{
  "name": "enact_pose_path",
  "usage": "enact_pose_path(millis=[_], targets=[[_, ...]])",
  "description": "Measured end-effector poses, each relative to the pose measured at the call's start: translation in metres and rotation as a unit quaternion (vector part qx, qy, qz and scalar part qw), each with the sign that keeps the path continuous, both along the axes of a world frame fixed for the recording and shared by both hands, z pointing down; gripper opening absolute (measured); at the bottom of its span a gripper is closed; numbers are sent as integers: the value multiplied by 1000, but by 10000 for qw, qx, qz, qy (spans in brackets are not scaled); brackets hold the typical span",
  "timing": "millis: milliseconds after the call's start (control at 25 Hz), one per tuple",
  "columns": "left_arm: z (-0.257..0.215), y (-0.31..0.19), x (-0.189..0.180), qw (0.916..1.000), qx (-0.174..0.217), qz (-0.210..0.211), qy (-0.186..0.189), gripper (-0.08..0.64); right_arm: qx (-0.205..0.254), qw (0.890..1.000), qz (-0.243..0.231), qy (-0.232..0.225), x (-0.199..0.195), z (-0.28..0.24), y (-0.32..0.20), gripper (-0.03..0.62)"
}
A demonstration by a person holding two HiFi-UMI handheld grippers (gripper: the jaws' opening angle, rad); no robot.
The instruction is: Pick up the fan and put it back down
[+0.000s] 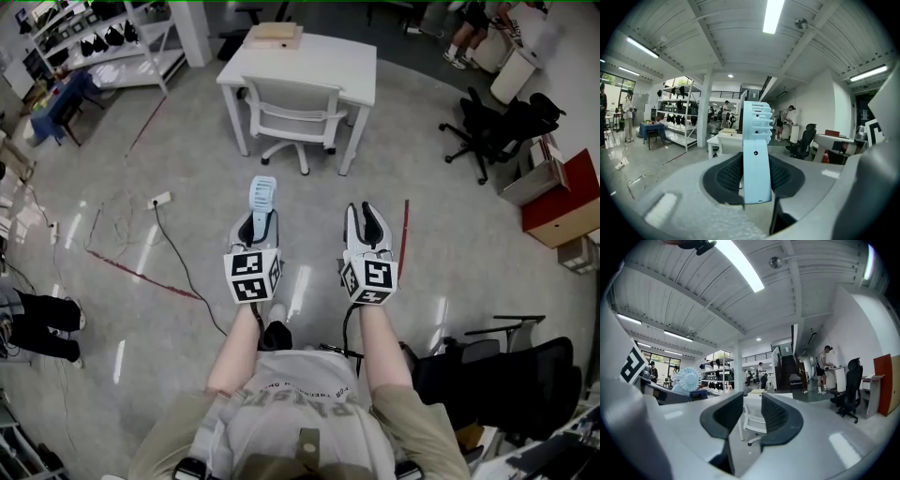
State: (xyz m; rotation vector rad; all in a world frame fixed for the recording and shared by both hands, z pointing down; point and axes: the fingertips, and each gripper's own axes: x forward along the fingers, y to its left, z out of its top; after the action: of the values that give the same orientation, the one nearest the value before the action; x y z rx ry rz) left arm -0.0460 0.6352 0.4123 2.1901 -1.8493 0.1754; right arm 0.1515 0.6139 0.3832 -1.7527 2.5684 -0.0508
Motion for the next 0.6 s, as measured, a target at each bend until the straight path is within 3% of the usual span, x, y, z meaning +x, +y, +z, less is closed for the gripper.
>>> enact_pose_path(millis=[280,440,600], targets=[[-8,-67,-26,9994,71,340,27,126,19,9997,211,78,-28,-6,-53,144],[-13,-96,-47,9987,96,496,17,126,-10,9998,198,-10,-49,-9,-78,235],[-17,-116,-63,9982,123,582,57,126,-21,9996,271,46,-64,-13,-93,238]])
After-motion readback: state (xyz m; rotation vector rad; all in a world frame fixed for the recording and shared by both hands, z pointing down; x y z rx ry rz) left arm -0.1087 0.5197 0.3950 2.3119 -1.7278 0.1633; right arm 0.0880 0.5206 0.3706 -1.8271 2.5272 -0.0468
